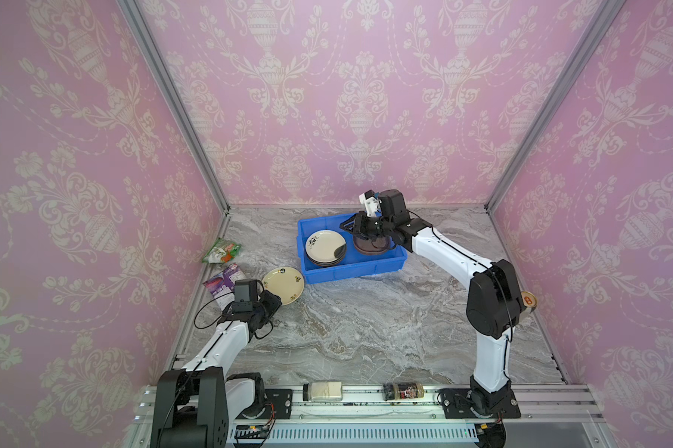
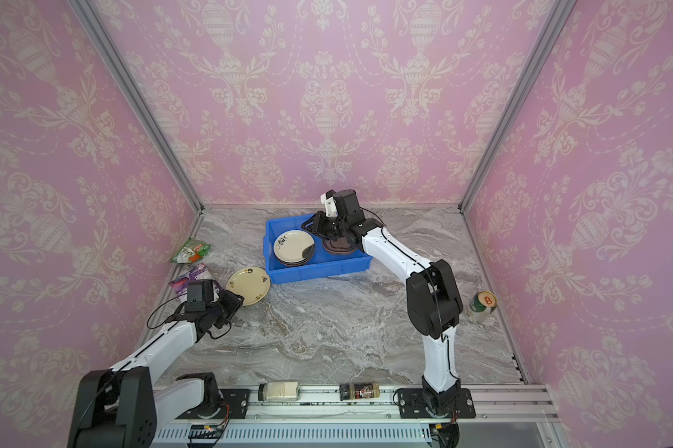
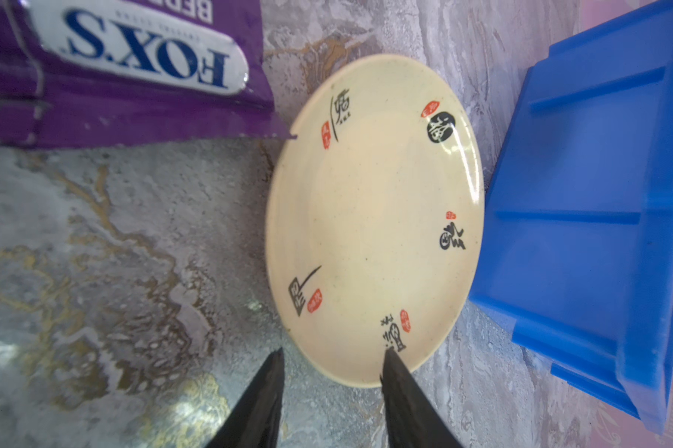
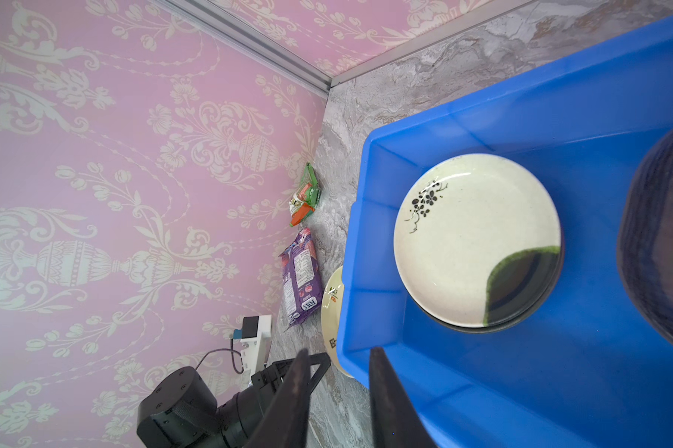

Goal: Place the plates into the plastic bin on the countertop
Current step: 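Close the left gripper on the rim of the cream plate with characters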

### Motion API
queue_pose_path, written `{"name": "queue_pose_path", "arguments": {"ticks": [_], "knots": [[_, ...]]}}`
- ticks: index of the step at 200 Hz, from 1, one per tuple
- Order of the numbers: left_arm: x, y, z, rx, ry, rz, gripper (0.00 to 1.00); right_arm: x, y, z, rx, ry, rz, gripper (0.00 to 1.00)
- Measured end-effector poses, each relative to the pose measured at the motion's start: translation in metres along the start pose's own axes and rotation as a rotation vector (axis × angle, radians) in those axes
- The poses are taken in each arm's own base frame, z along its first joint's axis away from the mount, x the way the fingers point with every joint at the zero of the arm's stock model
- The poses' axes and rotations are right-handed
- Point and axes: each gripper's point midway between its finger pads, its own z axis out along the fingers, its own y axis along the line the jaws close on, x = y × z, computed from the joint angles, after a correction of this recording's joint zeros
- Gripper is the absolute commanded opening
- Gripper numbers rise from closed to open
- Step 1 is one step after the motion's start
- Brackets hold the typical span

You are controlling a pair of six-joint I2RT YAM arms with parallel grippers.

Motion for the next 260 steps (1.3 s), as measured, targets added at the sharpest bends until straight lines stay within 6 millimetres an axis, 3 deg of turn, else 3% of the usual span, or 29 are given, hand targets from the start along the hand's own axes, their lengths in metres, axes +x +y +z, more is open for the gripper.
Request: {"name": "queue_pose_path", "arguments": {"ticks": [89, 260], "knots": [[-0.005, 0.014, 0.013, -0.042, -0.016, -0.019, 0.29, 0.002, -0.004, 0.001, 0.004, 0.001, 0.005, 0.27], [-0.019, 0.012, 0.019, -0.026, -0.063, -0.019, 0.07, 0.021, -0.029, 0.007, 0.035, 0.032, 0.053, 0.25]]}}
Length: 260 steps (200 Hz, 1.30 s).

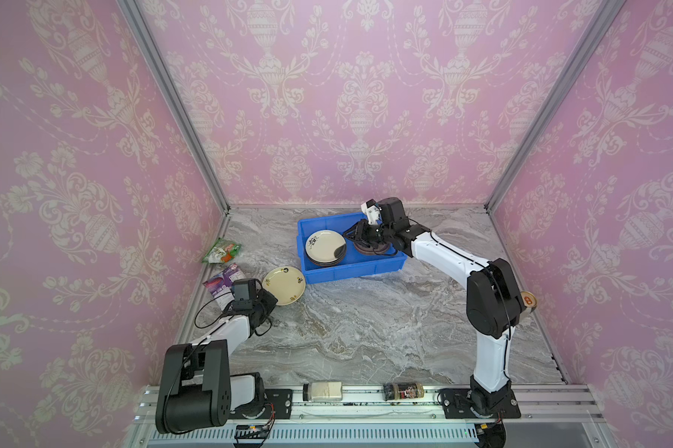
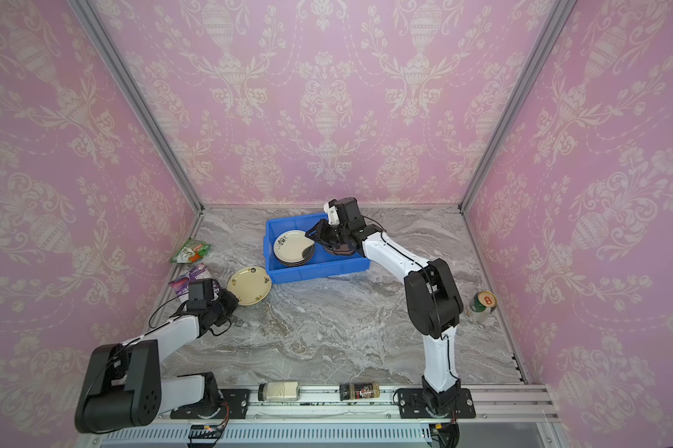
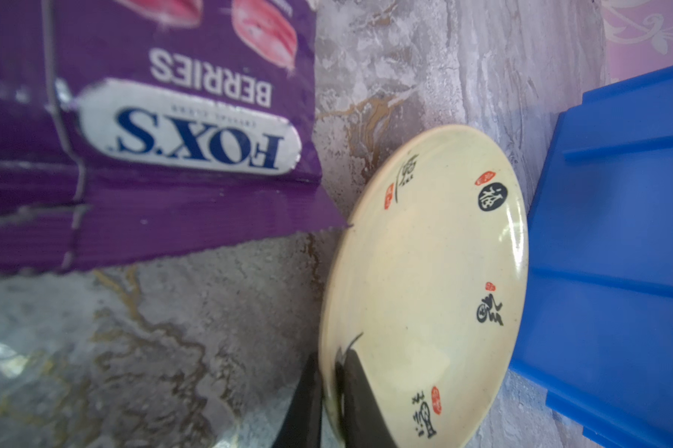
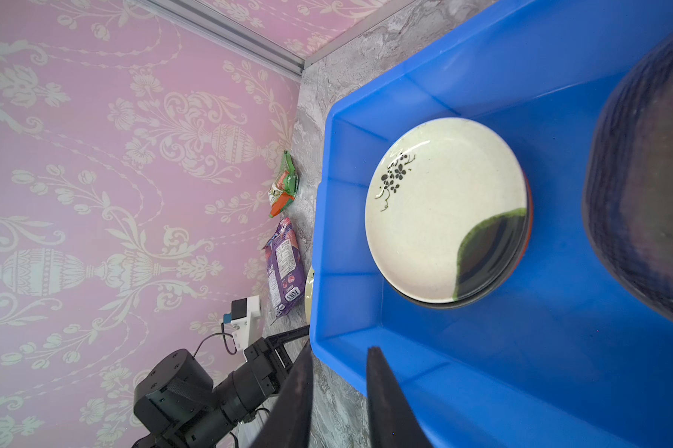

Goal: Place the plates into the plastic bin on the countertop
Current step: 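Close the left gripper on the rim of the cream plate with characters, then lift the character plate with the left gripper toward the right gripper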

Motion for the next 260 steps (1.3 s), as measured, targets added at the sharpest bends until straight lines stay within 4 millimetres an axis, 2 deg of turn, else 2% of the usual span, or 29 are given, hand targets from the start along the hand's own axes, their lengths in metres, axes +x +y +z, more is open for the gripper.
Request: {"name": "queue_pose_path", "arguments": {"ticks": [12, 57, 73, 101, 114, 130, 159, 181, 213, 237, 260], "knots": [[-0.007, -0.007, -0.005, 0.024, -0.025, 0.006, 0.00, 0.002, -0.002, 0.000, 0.001, 0.002, 0.001, 0.24], [-0.002, -0.003, -0.030, -0.019, -0.013, 0.063, 0.00, 0.009, -0.007, 0.002, 0.000, 0.026, 0.010, 0.24], [-0.007, -0.007, -0.051, -0.043, -0.032, 0.110, 0.00, 0.012, -0.006, 0.000, -0.006, 0.035, 0.011, 0.24], [-0.029, -0.027, -0.099, -0.050, -0.125, 0.195, 0.00, 0.020, 0.000, -0.008, -0.014, 0.050, 0.006, 0.25], [-0.034, -0.035, -0.116, -0.033, -0.156, 0.211, 0.00, 0.025, 0.008, -0.015, -0.022, 0.054, -0.012, 0.28], [-0.033, -0.039, -0.127, -0.025, -0.151, 0.215, 0.00, 0.034, 0.023, -0.022, -0.040, 0.068, -0.055, 0.33], [-0.025, -0.049, -0.132, 0.017, -0.100, 0.213, 0.00, 0.058, 0.057, -0.033, -0.076, 0.101, -0.151, 0.43], [-0.023, -0.068, -0.140, 0.097, -0.076, 0.197, 0.00, 0.074, 0.074, -0.033, -0.099, 0.125, -0.204, 0.43], [-0.024, -0.099, -0.141, 0.236, -0.046, 0.159, 0.00, 0.083, 0.070, -0.027, -0.091, 0.149, -0.205, 0.37], [-0.022, -0.115, -0.130, 0.306, -0.013, 0.129, 0.00, 0.084, 0.065, -0.024, -0.080, 0.154, -0.203, 0.37], [-0.009, -0.125, -0.116, 0.337, 0.043, 0.128, 0.00, 0.085, 0.064, -0.024, -0.078, 0.156, -0.211, 0.37]]}}
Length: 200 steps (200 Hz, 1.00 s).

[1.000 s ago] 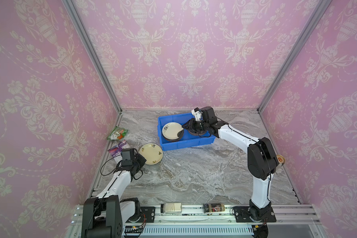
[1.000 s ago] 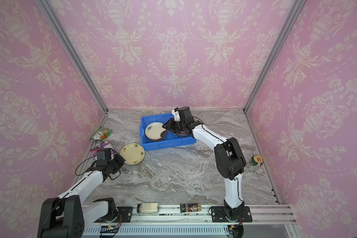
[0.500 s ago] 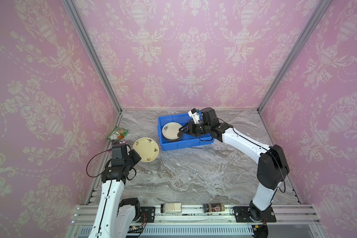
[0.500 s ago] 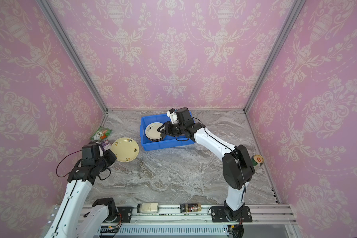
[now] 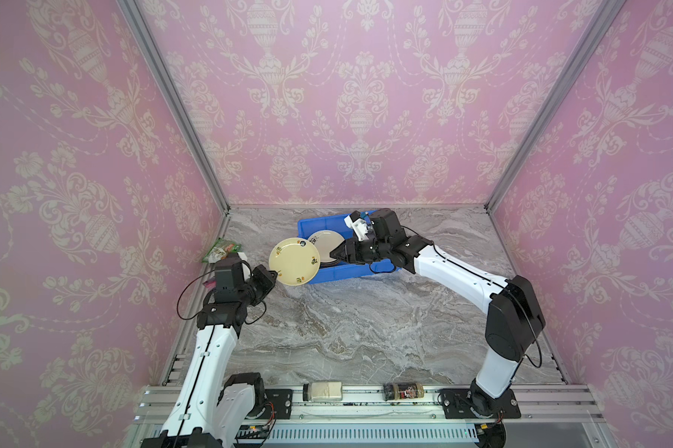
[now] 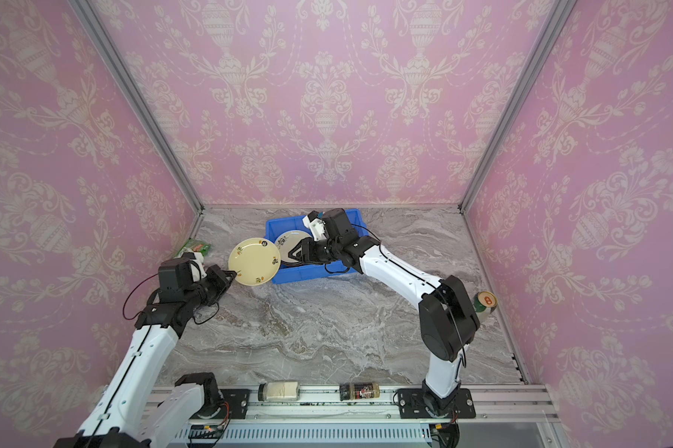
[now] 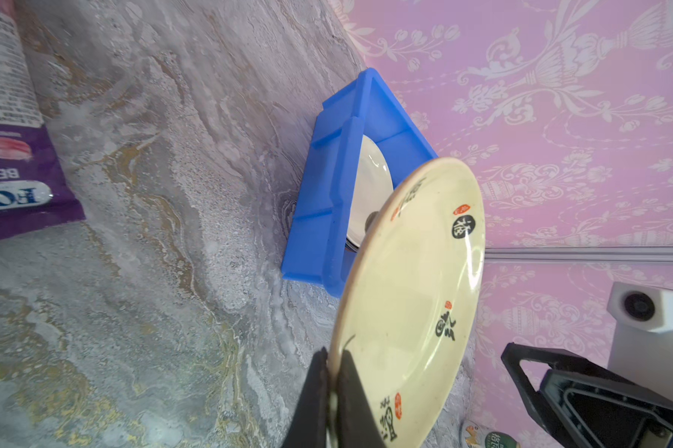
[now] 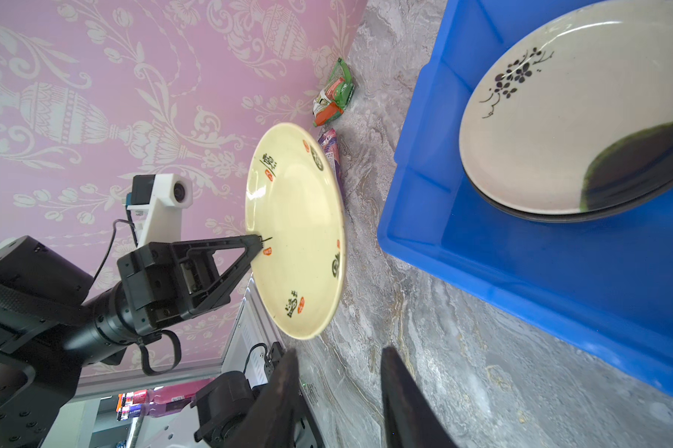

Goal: Place the plates into the plastic bin on the countertop
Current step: 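Lift the character plate with the left gripper toward the right gripper, then close the right gripper on the character plate rim while the left holds it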

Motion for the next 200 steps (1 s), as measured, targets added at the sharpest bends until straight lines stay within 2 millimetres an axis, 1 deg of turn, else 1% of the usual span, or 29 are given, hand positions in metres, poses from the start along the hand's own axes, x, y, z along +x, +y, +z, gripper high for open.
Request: {"name": "queue_pose_path", "arguments": {"ticks": [17, 37, 58, 66, 70, 79, 94, 109, 127, 130, 137, 146, 160, 173, 182, 187, 200], "knots": [[0.007, -0.010, 0.009, 0.027, 0.028, 0.012, 0.00, 0.001, -0.002, 0.002, 0.005, 0.005, 0.001, 0.37], [0.013, -0.021, 0.016, 0.063, 0.045, 0.027, 0.00, 0.002, -0.011, 0.009, 0.029, 0.021, 0.009, 0.36], [0.018, -0.025, 0.022, 0.082, 0.054, 0.031, 0.00, 0.005, -0.024, 0.017, 0.070, 0.039, 0.020, 0.35], [0.019, -0.025, 0.023, 0.084, 0.057, 0.029, 0.00, 0.007, -0.028, 0.019, 0.080, 0.047, 0.024, 0.31], [0.019, -0.025, 0.024, 0.085, 0.058, 0.029, 0.00, 0.008, -0.030, 0.019, 0.084, 0.050, 0.028, 0.27], [0.020, -0.025, 0.027, 0.087, 0.060, 0.026, 0.00, 0.009, -0.032, 0.020, 0.088, 0.054, 0.030, 0.16], [0.021, -0.024, 0.031, 0.083, 0.068, 0.023, 0.00, 0.007, -0.035, 0.020, 0.088, 0.052, 0.031, 0.00], [0.026, -0.022, 0.038, 0.079, 0.092, 0.025, 0.00, -0.001, -0.039, 0.019, 0.092, 0.024, 0.061, 0.00], [0.025, -0.024, 0.046, 0.091, 0.096, 0.031, 0.00, -0.007, -0.049, 0.020, 0.090, 0.015, 0.092, 0.00], [0.025, -0.024, 0.048, 0.091, 0.096, 0.031, 0.06, -0.007, -0.051, 0.020, 0.090, 0.015, 0.097, 0.00], [0.025, -0.023, 0.051, 0.087, 0.099, 0.029, 0.23, -0.009, -0.054, 0.022, 0.085, 0.012, 0.108, 0.00], [0.024, -0.021, 0.055, 0.078, 0.105, 0.029, 0.34, -0.010, -0.059, 0.025, 0.085, 0.010, 0.132, 0.00], [0.023, -0.018, 0.061, 0.056, 0.112, 0.042, 0.57, -0.016, -0.071, 0.025, 0.085, -0.006, 0.174, 0.00], [0.020, -0.017, 0.064, 0.034, 0.111, 0.058, 0.71, -0.026, -0.082, 0.023, 0.090, -0.032, 0.211, 0.00], [0.016, -0.017, 0.064, 0.023, 0.098, 0.079, 0.80, -0.034, -0.094, 0.020, 0.106, -0.056, 0.238, 0.00], [0.015, -0.018, 0.063, 0.020, 0.091, 0.090, 0.82, -0.038, -0.100, 0.018, 0.115, -0.067, 0.250, 0.00], [0.010, -0.018, 0.062, 0.009, 0.071, 0.107, 0.83, -0.052, -0.114, 0.016, 0.142, -0.098, 0.278, 0.00]]}}
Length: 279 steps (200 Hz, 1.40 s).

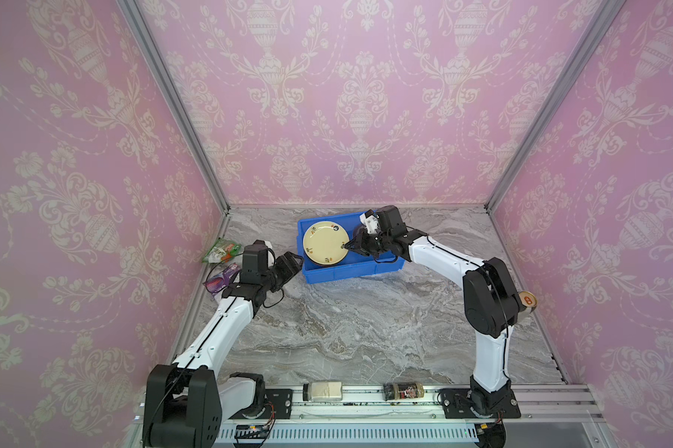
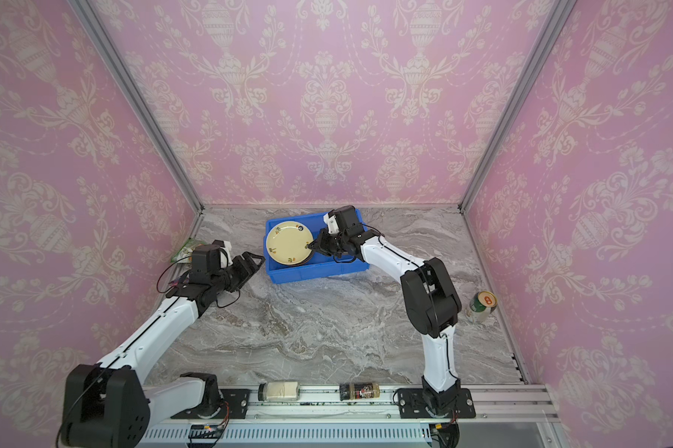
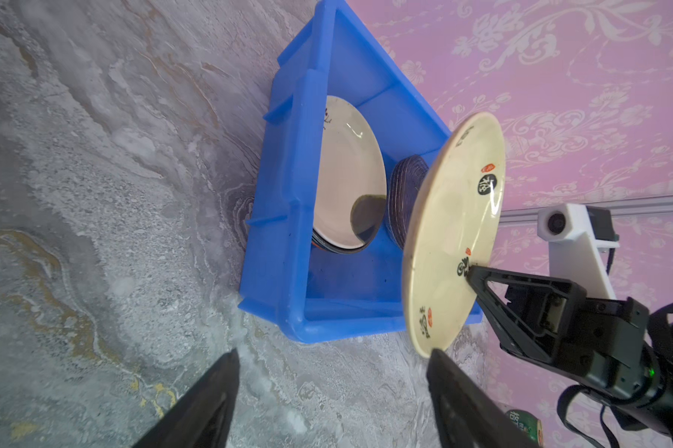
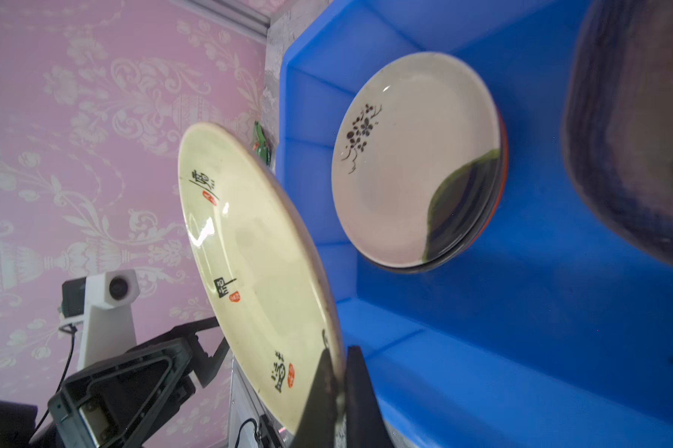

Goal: Place the plates into the plastic bin on the countertop
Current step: 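Close the right gripper on the character plate rim while the left holds it, then lower the character plate into the bin with the right gripper while the left releases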

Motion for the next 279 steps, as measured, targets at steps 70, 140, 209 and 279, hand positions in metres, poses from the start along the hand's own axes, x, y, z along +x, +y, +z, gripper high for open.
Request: {"name": "queue_pose_path", "arguments": {"ticks": [70, 140, 209, 279], "knots": [[-0.003, 0.008, -0.003, -0.047, -0.026, 0.053, 0.85, -0.037, -0.037, 0.048, 0.095, -0.025, 0.052, 0.00], [-0.006, 0.008, -0.006, -0.052, -0.041, 0.083, 0.85, -0.028, -0.065, 0.074, 0.175, 0.032, 0.108, 0.00], [-0.006, 0.008, -0.006, -0.053, -0.040, 0.084, 0.86, -0.017, -0.053, 0.079, 0.194, 0.061, 0.076, 0.39], [-0.007, 0.011, -0.005, -0.066, -0.044, 0.082, 0.89, -0.025, 0.025, -0.037, 0.171, -0.090, -0.080, 0.43]]}}
